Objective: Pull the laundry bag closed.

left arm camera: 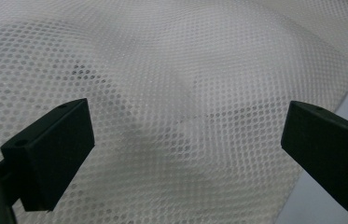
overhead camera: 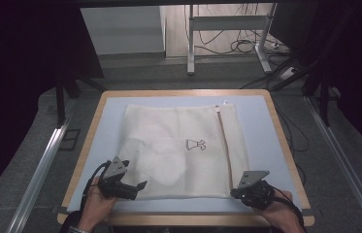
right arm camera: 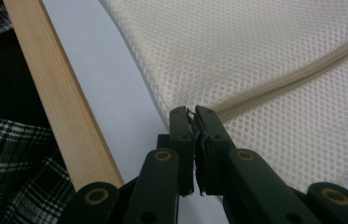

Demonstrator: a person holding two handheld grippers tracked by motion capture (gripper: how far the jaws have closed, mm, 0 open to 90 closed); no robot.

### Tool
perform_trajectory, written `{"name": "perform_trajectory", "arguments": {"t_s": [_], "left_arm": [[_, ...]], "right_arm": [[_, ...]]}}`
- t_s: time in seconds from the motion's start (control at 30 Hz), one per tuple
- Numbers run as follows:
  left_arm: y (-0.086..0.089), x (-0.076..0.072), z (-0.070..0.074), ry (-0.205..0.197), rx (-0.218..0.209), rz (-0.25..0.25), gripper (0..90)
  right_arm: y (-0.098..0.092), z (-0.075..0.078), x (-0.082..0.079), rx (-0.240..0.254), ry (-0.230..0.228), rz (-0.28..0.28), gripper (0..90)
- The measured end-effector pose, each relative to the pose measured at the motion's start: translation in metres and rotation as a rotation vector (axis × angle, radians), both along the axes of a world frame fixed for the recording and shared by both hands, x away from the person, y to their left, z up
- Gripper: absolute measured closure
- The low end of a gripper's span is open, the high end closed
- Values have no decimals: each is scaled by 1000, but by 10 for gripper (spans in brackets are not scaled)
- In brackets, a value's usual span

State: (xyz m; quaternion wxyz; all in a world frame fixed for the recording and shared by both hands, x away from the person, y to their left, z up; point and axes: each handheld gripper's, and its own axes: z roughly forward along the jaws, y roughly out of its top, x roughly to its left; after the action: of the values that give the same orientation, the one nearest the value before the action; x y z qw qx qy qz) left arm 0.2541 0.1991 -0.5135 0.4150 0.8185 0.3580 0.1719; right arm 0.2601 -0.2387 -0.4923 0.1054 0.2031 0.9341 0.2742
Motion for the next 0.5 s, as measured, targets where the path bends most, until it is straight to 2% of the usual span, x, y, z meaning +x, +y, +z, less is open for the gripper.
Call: {"name": "perform_trajectory", "arguments": {"t_s": [0.23, 0.33, 0.5], "left_arm": [[-13, 1, 2, 5, 0, -43, 24], [-23, 3, 3, -4, 23, -76, 17], [-32, 7, 4, -6, 6, -101, 29]], "right_arm": [[-3, -1, 0, -14, 0, -12, 845], [-3, -1, 0, -12, 3, -16, 848], [-2, -1, 0, -17, 1, -13, 852]]}}
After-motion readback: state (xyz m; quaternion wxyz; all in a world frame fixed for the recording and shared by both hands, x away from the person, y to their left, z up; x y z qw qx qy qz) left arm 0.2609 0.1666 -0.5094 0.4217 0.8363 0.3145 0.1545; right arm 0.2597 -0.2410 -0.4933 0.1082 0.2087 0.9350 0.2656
